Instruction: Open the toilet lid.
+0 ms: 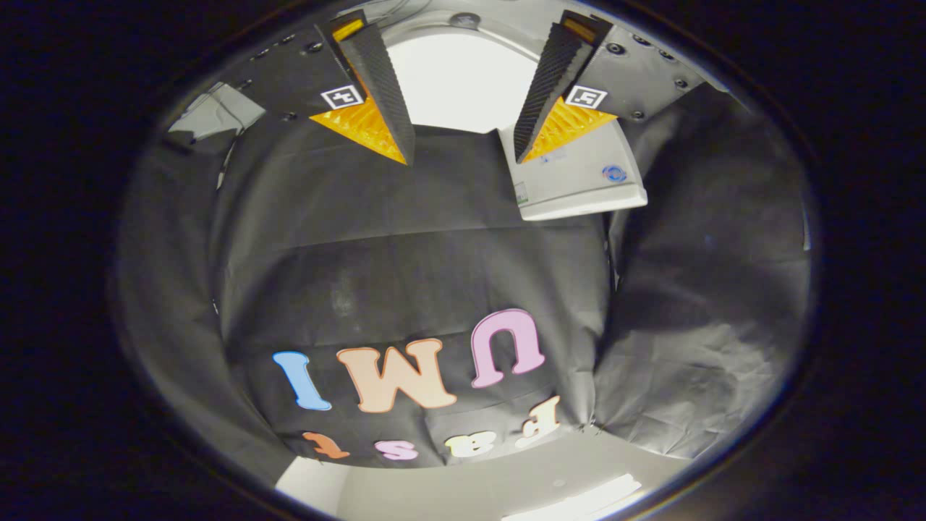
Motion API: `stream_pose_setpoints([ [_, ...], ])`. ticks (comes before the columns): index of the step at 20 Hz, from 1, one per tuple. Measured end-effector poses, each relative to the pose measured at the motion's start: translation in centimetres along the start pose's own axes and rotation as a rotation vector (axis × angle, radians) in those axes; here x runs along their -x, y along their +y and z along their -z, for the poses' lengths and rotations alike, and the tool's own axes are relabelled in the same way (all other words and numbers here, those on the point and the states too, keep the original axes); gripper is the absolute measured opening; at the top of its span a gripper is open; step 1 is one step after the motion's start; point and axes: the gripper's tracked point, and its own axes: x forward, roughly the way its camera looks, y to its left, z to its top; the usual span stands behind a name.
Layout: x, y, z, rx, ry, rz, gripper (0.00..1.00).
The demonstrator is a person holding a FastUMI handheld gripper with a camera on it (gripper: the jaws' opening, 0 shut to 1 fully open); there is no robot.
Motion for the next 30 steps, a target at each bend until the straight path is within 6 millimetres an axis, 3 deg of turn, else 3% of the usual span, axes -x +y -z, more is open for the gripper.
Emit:
stream_pose_setpoints([
  [4,0.0,0.6,1.5,-0.159,-0.068,0.114,0.85],
  [11,2.9,-0.1,3.9,-0.419,-0.218,0.380,0.84],
  [14,3.9,-0.8,6.3,-0.531,-0.230,0.514,0.84],
  [19,6.1,-0.7,12.2,-0.764,-0.263,0.661,0.84],
  [23,8.0,-3.0,18.0,-0.953,-0.265,0.841,0.84],
  [30,8.7,-3.6,27.9,-1.192,-0.130,0.974,0.85],
])
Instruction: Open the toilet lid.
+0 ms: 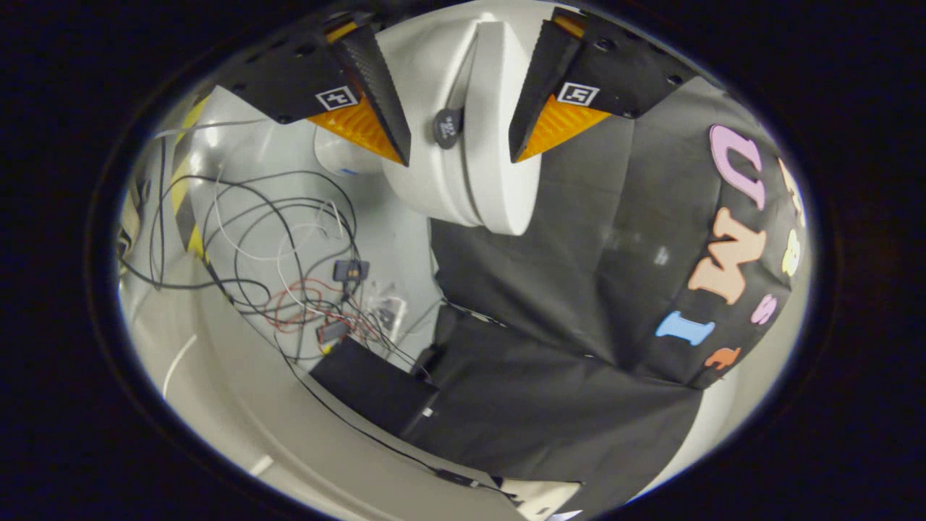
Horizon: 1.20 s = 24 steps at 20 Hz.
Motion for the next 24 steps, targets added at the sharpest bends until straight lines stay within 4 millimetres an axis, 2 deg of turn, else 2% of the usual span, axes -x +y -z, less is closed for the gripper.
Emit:
stream_pose_setpoints([
  [1,-0.5,-0.6,0.8,-0.017,0.028,0.010,0.85],
  [3,-2.2,-2.0,2.3,-0.049,0.088,0.038,0.69],
  [4,-3.9,-2.6,3.4,-0.059,0.131,0.048,0.62],
  [5,-3.1,-2.4,4.0,-0.065,0.155,0.042,0.54],
  [7,-3.9,-1.9,4.4,-0.080,0.191,0.016,0.54],
  [8,-4.1,-1.8,4.5,-0.084,0.198,0.013,0.48],
  [10,-4.9,-0.1,4.3,-0.144,0.212,-0.063,0.36],
  [13,-4.7,-0.3,4.3,-0.136,0.228,-0.045,0.17],
  [14,-5.0,-0.3,4.3,-0.105,0.227,-0.035,0.17],
  [15,-4.6,0.0,5.2,-0.081,0.220,-0.041,0.14],
  [16,-2.2,-0.2,3.6,-0.042,0.221,-0.041,0.11],
  [17,-4.1,0.0,4.2,-0.014,0.221,-0.035,0.08],
  [18,-3.7,0.5,4.1,-0.010,0.218,-0.047,0.05],
  [21,-2.8,2.5,3.9,0.075,0.197,-0.100,0.01],
  [24,-1.2,5.7,3.4,0.194,0.157,-0.162,0.01],
])
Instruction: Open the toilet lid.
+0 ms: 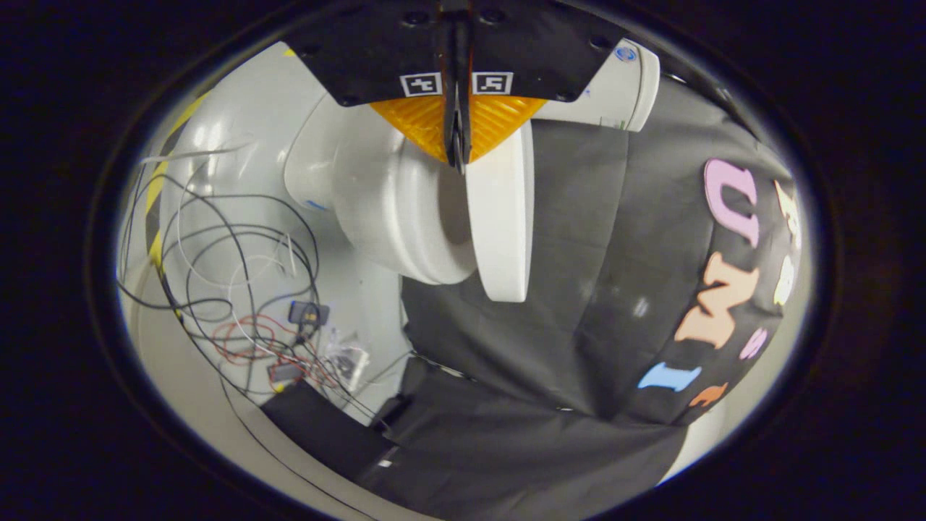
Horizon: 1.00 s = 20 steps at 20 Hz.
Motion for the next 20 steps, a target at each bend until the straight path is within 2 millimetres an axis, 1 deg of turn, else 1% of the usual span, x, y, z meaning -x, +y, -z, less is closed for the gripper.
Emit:
stream_pose_setpoints([
  [3,1.6,3.9,-0.3,0.126,-0.032,-0.055,0.01],
  [5,2.5,6.9,-0.2,0.205,-0.042,-0.102,0.01],
  [7,3.5,10.2,0.2,0.309,-0.044,-0.150,0.01],
  [9,4.3,12.8,1.2,0.424,-0.039,-0.179,0.02],
  [11,4.8,14.7,1.9,0.534,-0.030,-0.196,0.03],
  [14,5.2,16.9,3.1,0.721,-0.004,-0.233,0.04],
  [18,6.3,20.8,5.4,0.932,0.023,-0.323,0.05],
  [20,7.1,23.2,6.5,1.002,0.041,-0.380,0.05],
])
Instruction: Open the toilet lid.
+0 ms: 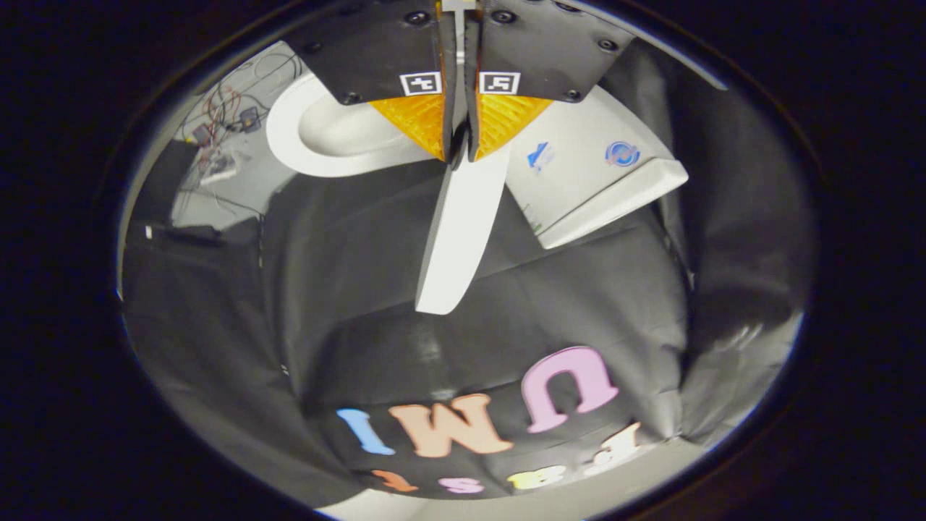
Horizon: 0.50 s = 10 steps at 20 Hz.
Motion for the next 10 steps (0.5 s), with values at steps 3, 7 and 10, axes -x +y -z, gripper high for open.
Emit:
stream_pose_setpoints([
  [3,-1.1,3.6,-0.4,0.098,0.006,-0.070,0.05],
  [7,-2.1,8.0,-0.6,0.233,0.033,-0.166,0.05],
  [10,-2.8,11.4,-0.4,0.287,0.045,-0.238,0.05],
])
